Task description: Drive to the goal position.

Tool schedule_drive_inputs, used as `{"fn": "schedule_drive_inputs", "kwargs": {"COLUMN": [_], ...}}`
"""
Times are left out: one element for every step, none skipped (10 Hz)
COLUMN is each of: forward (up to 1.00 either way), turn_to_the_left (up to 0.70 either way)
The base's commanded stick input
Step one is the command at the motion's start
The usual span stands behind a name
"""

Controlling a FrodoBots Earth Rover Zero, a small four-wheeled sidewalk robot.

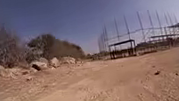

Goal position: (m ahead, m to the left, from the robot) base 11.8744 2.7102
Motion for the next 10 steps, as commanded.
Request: {"fn": "schedule_drive_inputs", "kwargs": {"forward": [0.50, 0.50, 0.50, 0.50, 0.50, 0.50, 0.50, 0.50, 0.50, 0.50], "turn_to_the_left": [0.00, 0.00, 0.00, 0.00, 0.00, 0.00, 0.00, 0.00, 0.00, 0.00]}}
